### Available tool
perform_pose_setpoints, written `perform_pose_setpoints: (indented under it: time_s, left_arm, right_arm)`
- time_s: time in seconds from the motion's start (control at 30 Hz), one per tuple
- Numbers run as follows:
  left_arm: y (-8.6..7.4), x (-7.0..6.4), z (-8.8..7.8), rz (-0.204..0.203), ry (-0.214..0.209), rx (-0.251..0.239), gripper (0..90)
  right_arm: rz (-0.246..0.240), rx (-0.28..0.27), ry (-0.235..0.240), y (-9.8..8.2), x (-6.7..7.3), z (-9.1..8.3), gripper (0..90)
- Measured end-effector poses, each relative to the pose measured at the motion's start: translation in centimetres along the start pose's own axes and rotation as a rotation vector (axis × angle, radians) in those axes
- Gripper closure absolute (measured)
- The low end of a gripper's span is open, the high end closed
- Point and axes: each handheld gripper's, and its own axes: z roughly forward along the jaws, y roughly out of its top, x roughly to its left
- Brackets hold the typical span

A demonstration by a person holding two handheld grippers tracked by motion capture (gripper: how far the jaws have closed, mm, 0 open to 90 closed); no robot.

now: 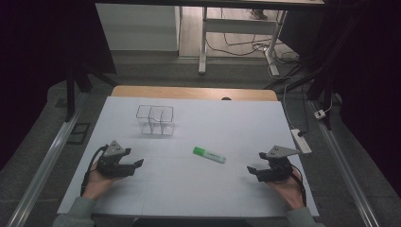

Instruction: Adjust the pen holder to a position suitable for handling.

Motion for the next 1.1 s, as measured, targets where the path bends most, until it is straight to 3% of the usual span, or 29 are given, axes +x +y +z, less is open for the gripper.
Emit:
perform_pose_setpoints:
  time_s: [0.23,0.67,1.1]
  left_arm:
    - [1.0,0.9,-0.1,-0.018,0.016,-0.023,30.7]
    - [2.0,2.4,1.3,-0.03,0.036,-0.007,31.7]
    - [2.7,4.7,2.2,-0.081,0.08,-0.005,36.0]
  right_arm:
    - [-0.012,0.014,0.008,0.2,0.1,0.5,22.0]
    - [0.004,0.015,-0.001,-0.3,0.0,0.4,22.1]
    - [0.001,0.03,0.004,-0.4,0.1,0.7,22.2]
